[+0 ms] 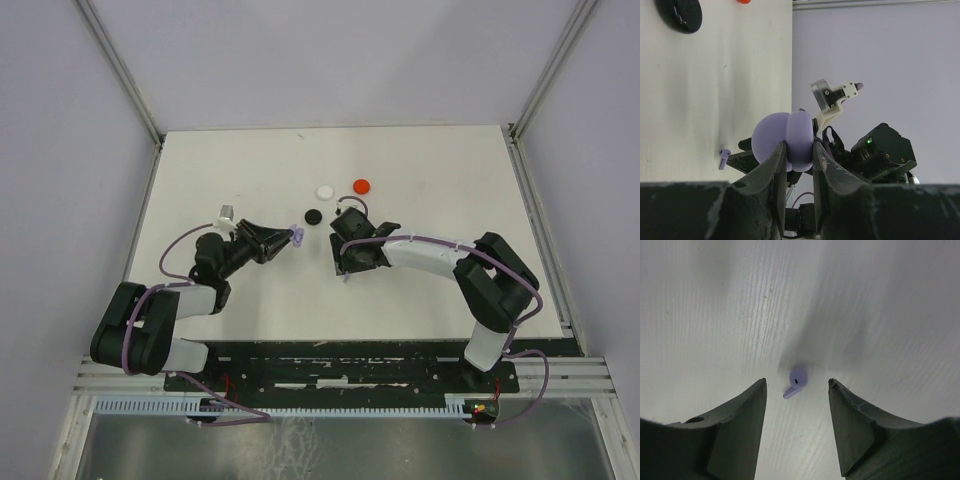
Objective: Insert the wireless bluetooth earbuds into the charging case
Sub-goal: Pick up the earbud from the center of the board.
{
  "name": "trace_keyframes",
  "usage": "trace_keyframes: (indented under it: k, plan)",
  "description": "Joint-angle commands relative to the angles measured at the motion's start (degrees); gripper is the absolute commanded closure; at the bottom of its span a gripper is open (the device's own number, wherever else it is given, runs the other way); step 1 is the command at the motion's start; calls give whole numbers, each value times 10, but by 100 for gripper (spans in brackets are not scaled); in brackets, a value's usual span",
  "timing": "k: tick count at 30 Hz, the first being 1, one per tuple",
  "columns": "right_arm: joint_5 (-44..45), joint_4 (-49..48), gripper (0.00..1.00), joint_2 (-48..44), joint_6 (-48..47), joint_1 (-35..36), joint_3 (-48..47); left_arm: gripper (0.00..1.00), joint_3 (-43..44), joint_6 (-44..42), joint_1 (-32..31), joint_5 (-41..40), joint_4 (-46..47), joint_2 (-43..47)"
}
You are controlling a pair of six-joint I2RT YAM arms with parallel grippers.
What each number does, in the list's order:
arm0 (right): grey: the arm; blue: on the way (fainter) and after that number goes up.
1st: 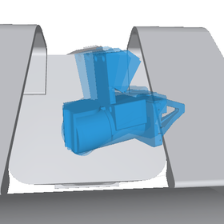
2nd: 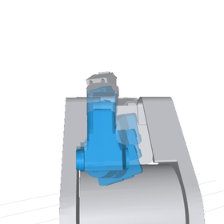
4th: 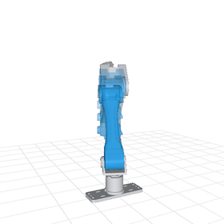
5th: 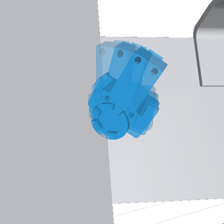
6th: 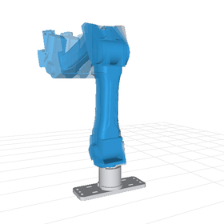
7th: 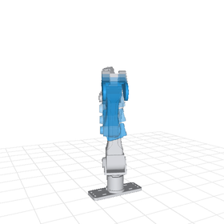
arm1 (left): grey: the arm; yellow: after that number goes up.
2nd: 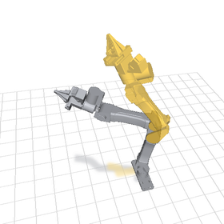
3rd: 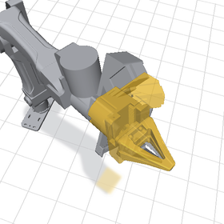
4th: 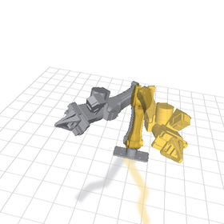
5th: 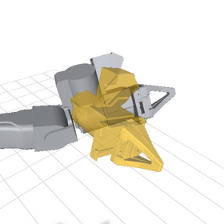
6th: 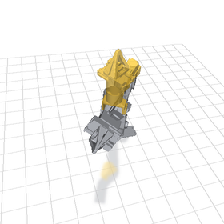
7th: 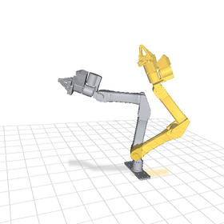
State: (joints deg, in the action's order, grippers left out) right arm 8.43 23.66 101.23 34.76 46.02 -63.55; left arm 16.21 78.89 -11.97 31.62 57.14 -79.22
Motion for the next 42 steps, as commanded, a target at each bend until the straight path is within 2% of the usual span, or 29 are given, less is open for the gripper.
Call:
trace_keyframes:
  k: [1,20,42]
  plan:
    - [-17,-24,39,-1,21,3,-2,97,-6,-24,6,4,31,0]
    - [-38,-37,40,22,37,13,8,97,-14,-24,18,12,33,6]
    - [-46,-36,41,50,31,25,-23,97,-15,-23,26,18,34,8]
